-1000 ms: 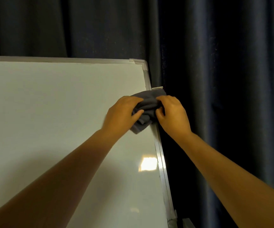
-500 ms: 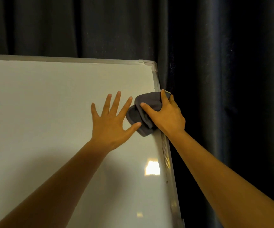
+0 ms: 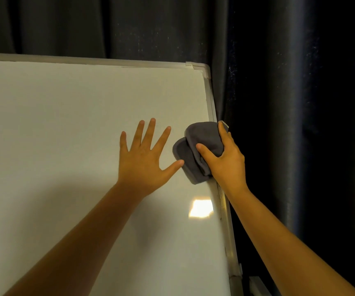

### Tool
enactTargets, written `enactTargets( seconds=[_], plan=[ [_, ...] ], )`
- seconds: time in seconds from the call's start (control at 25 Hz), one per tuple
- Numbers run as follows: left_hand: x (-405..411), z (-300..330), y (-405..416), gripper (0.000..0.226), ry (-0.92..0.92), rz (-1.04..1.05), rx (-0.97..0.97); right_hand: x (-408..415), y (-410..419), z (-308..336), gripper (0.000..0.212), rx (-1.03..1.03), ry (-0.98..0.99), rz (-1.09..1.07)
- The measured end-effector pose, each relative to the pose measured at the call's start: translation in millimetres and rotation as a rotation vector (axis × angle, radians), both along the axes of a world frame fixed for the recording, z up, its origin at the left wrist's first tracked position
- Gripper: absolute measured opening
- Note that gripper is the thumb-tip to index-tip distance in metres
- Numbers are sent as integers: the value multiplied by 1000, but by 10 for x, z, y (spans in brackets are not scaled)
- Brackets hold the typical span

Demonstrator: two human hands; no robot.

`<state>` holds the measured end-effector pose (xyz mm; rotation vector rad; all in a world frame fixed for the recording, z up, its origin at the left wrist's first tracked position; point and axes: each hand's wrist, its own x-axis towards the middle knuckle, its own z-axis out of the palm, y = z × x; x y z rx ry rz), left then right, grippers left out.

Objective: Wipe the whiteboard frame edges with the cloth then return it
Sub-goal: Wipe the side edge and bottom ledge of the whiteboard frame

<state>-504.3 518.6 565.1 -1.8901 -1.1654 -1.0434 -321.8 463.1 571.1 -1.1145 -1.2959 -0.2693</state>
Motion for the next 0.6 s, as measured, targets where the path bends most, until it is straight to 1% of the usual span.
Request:
enactTargets(
  seconds=[0.12,0.28,0.44,0.6],
  plan=[
    [-107,-168,-62,86,0,-59,45,-38,-147,-333,77,-5,81,87],
    [-229,-435,-153,84,-7,-71,50,-87,-346,-732,78,-32,80,128],
    [-287,-639,-261,83,-13,-43,24,-136,-481,-984,77,-59,2,48],
    [-322,-734,-312,81,-10,-40,4,-163,-586,-1184,68,-72,-102,-66]
  ],
)
